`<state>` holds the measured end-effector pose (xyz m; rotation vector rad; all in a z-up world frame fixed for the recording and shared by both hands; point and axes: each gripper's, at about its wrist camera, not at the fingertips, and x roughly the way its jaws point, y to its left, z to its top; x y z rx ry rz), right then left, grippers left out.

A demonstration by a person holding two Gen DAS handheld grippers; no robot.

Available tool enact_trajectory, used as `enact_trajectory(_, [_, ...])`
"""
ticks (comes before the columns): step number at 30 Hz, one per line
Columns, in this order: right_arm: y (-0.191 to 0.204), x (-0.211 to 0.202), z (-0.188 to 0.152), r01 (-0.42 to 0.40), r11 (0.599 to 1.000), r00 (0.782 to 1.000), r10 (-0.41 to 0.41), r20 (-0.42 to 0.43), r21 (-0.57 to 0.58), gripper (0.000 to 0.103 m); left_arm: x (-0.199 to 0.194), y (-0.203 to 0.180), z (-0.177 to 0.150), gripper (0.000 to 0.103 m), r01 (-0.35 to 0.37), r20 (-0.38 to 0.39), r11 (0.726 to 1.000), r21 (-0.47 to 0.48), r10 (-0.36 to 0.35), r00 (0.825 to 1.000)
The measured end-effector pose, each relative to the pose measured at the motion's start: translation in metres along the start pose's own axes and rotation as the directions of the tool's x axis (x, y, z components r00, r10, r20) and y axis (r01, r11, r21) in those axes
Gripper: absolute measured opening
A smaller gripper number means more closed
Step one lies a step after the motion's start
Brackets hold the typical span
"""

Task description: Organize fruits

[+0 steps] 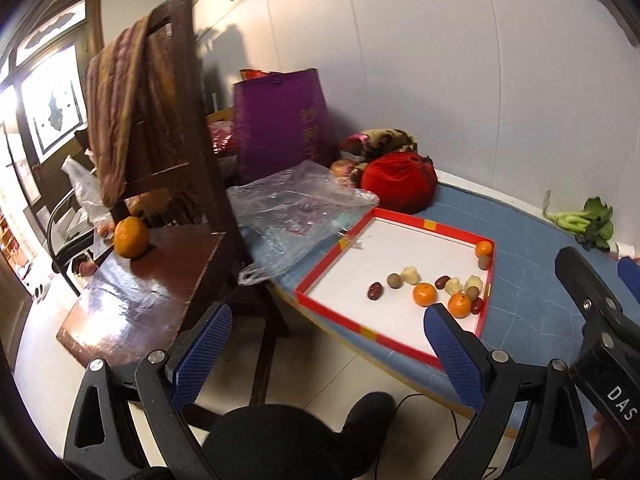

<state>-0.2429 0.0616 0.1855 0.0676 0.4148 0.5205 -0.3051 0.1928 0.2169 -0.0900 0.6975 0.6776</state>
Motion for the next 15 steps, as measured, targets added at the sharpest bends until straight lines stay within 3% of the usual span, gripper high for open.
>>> enact_trajectory(7, [0.014,-0.026,0.003,-0.048,0.999,0.998,0.048,0.041,0.001,0.103,-0.032,0.026,-0.002,0.098,0.017,0.052,0.998,-0.064,-0.014,0.999])
enact_trajectory(15, [0.027,-0.054,0.014,-0.046,0.999,0.990,0.048,0.132,-0.018,0.103,-0.053,0.038,0.002,0.098,0.064,0.142,0.991,-0.121,-0.047,0.989])
